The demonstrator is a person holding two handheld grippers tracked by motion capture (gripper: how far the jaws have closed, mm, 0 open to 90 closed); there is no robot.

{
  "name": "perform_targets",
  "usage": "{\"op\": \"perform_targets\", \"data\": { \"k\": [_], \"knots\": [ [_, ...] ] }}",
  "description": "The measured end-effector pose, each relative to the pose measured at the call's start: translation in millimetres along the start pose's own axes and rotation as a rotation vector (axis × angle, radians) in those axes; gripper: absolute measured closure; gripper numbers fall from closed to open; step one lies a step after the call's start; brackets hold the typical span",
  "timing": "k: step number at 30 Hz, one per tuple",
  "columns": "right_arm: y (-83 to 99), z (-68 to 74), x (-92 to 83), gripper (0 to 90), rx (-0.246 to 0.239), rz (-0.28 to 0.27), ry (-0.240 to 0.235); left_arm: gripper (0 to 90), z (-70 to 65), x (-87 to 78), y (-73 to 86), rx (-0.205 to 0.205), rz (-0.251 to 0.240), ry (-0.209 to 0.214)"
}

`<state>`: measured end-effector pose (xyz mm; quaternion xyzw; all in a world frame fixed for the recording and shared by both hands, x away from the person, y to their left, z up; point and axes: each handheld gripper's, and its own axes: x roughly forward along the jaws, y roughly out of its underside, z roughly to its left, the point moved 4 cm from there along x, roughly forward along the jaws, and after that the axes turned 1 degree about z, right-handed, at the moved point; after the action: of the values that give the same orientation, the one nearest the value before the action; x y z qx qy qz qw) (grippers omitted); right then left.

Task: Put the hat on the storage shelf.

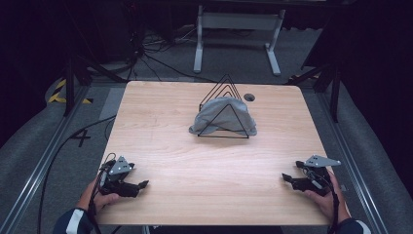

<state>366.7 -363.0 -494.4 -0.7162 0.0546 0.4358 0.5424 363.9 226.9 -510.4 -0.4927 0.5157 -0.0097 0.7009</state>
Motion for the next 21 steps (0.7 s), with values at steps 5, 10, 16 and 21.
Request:
{"op": "perform_targets", "data": {
  "k": [5,10,16,21],
  "knots": [
    [0.0,-0.2,0.0,19.9,0.0,-0.001,0.002,13.8,-0.2,0.4,-0.3,0.0,-0.001,0.002],
    [0.0,-0.3,0.0,19.7,0.001,0.0,0.002,13.0,0.3,0.9,-0.8,0.006,0.003,-0.003],
    [0.0,-0.3,0.0,19.7,0.001,0.0,0.002,13.0,0.2,0.9,-0.8,0.006,0.003,-0.002],
    [0.0,-0.3,0.0,19.7,0.001,0.0,0.002,13.0,0.3,0.9,-0.8,0.006,0.003,-0.002]
  ]
}}
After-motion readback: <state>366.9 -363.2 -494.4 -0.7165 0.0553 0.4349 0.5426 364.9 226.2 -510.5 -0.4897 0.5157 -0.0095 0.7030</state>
